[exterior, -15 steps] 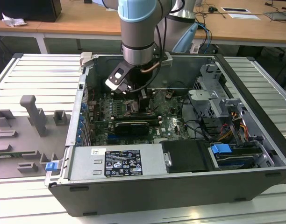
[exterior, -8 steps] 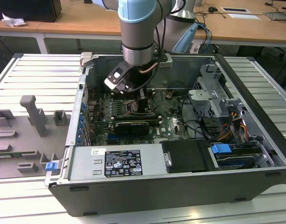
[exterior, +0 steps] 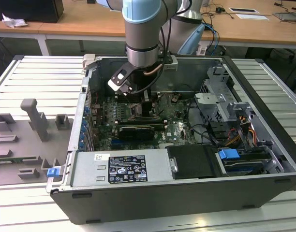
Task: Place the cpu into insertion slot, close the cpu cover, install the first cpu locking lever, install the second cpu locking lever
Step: 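Place the cpu into insertion slot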
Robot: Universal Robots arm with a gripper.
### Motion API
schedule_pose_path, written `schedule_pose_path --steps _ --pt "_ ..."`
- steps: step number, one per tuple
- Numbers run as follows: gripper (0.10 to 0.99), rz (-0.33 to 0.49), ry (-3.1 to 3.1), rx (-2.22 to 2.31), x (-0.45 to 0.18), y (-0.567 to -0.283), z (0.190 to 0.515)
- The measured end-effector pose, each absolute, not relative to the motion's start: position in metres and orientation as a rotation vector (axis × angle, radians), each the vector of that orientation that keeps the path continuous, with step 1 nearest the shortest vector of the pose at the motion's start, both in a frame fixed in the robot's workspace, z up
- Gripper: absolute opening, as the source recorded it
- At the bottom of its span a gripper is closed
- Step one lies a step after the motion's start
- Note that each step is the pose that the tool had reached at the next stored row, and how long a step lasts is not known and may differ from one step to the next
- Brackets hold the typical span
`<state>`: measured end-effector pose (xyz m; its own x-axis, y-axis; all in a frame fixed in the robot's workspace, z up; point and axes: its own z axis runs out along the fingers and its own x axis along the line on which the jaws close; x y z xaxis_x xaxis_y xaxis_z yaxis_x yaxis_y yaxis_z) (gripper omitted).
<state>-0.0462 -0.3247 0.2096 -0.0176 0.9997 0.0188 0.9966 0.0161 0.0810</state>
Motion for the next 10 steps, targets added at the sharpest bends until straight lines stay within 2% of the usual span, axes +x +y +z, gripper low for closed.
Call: schedule_pose_path --steps 3,10 --pt "0.529 0.100 2.143 2.237 -0.0456 -0.3154 0.2054" --pt "0.529 0.095 2.161 2.216 -0.0453 -0.3171 0.2009"
